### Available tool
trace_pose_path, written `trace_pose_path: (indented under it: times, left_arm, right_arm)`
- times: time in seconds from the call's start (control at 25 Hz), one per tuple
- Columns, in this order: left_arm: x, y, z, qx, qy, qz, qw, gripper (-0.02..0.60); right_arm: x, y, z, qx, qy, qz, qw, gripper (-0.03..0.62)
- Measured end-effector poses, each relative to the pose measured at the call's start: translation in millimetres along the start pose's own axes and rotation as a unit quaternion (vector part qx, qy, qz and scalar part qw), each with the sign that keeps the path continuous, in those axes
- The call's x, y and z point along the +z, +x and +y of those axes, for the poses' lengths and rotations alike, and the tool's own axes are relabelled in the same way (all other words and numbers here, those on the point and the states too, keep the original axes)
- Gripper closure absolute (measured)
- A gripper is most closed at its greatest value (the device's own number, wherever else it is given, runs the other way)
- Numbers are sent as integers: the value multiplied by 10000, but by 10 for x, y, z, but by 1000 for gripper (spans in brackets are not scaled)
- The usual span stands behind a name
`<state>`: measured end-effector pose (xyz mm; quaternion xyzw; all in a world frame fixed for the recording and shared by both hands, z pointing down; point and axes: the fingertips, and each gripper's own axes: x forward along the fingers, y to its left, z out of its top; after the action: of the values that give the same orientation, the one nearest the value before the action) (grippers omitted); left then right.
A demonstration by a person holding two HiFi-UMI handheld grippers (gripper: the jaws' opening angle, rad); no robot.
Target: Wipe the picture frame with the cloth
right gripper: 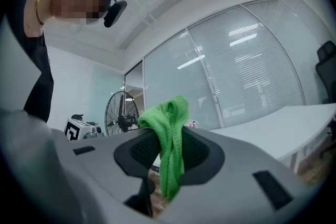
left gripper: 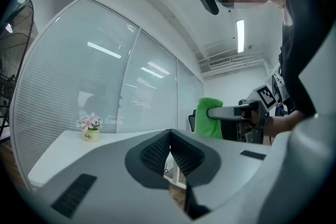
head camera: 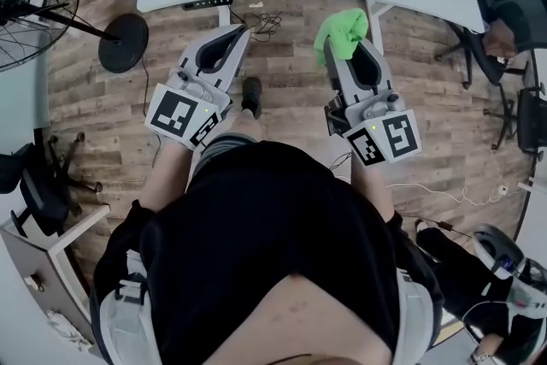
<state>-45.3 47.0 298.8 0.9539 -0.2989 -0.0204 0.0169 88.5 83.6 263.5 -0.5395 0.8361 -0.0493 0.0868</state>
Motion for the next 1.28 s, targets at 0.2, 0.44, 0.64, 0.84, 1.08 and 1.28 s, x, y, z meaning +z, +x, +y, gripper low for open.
trace_pose_path:
  times: [0.2, 0.44, 0.64, 0.84, 1.08, 1.28]
  left_arm:
    - [9, 322, 235, -103, -30, -5, 9999, 571]
    - [0, 597, 533, -219, -48, 57, 9997, 571]
    - [-39, 818, 848, -298, -65, 117, 9995, 571]
    - [-52, 1020, 1164, -316, -100, 116, 9994, 571]
    - [-130, 1225, 1488, -430, -78, 196, 9989, 571]
    - [-208, 1393, 1702, -506, -112, 315, 9982, 571]
  right_arm:
    - [-6, 287, -196, -83, 33, 3, 10000, 496]
    - [-50, 640, -345, -158, 87, 83, 9998, 496]
    - [-55, 922, -529, -308, 62, 117, 9994, 496]
    - [4, 1228, -650, -389, -4, 64, 9992, 496]
    - [-26, 1578, -801, -468, -36, 87, 9989, 496]
    - [-26, 1813, -912, -516, -56, 117, 9986, 496]
